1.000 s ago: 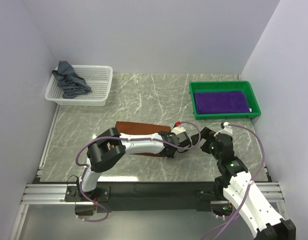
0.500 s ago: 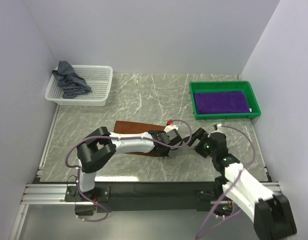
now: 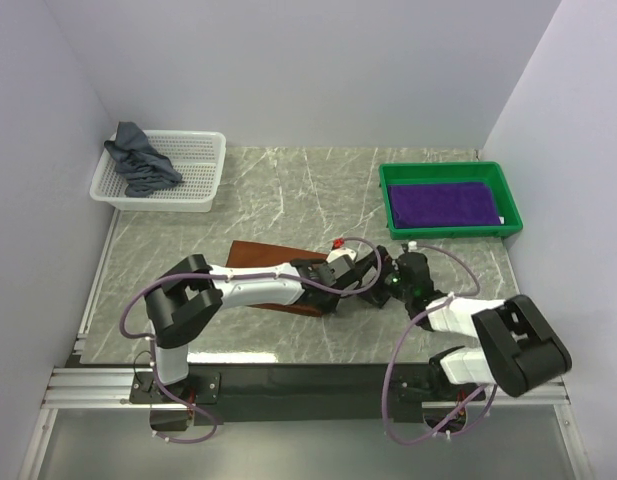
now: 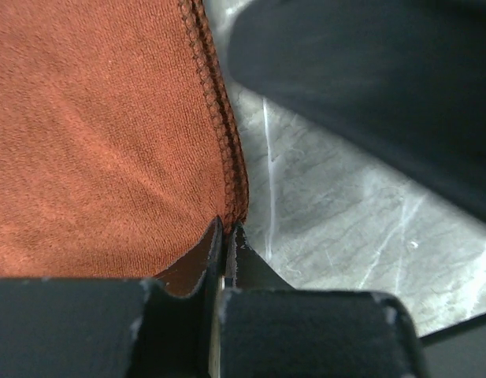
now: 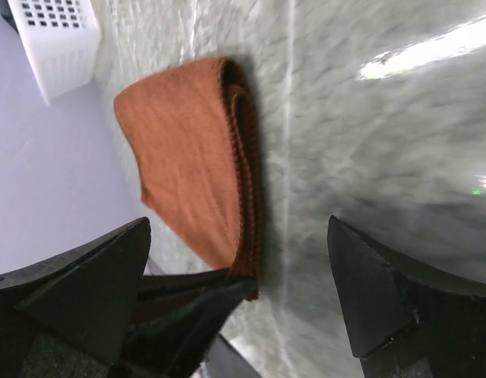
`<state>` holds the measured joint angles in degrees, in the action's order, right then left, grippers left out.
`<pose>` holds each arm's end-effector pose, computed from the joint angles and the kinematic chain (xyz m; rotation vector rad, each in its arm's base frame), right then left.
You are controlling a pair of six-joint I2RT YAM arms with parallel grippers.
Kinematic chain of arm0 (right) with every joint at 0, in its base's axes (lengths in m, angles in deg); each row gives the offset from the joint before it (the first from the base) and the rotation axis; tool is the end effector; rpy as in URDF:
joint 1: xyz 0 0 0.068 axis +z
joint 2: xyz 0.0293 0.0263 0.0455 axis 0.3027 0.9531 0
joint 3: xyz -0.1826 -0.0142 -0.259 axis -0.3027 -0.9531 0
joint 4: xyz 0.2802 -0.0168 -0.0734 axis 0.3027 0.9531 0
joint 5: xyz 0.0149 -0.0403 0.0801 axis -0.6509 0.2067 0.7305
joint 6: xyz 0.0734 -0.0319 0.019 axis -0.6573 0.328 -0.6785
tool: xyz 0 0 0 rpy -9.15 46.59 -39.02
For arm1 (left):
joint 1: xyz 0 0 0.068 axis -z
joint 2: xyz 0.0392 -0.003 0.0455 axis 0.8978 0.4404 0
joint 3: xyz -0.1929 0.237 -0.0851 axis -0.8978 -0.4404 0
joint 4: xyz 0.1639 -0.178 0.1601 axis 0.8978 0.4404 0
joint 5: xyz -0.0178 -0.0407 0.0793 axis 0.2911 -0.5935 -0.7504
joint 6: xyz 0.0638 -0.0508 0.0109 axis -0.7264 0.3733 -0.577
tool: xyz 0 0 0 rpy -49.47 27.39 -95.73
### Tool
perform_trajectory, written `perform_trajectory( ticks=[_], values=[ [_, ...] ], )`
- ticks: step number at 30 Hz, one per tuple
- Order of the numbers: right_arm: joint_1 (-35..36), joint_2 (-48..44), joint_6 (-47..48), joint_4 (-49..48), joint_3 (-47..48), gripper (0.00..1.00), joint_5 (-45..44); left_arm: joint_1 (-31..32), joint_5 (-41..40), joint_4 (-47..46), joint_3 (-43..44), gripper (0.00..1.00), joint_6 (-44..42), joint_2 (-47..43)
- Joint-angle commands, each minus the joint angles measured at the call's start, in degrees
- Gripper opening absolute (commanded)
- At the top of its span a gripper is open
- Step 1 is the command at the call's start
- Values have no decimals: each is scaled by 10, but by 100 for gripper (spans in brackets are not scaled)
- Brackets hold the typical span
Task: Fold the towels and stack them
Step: Neatly place the folded towel into the bin
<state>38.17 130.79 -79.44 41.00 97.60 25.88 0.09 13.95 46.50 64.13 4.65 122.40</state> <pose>0.2197 0.1077 0.1276 0.6699 2.2418 1.1832 0.2055 -0.3780 0.1695 0.5302 2.5810 -0.2567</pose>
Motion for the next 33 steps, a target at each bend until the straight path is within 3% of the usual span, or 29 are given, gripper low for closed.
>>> perform_trajectory(
  ticks=[1,13,19,25,30,33],
  values=[
    [33,40,-46,-8,17,100,-18,-6,5,-6,9,1,5,-42],
    [86,175,-110,-75,56,98,-8,-12,14,-27,-4,1,9,-62],
    [98,246,-122,-99,85,92,2,-12,15,-33,0,1,20,-57],
    [99,278,-109,-98,109,63,0,-13,25,-37,17,1,44,-36],
    [96,254,-45,-33,140,26,-21,-14,32,-49,34,4,49,-11],
    [88,245,0,17,173,2,-22,-16,37,-55,48,20,47,-4]
  ],
)
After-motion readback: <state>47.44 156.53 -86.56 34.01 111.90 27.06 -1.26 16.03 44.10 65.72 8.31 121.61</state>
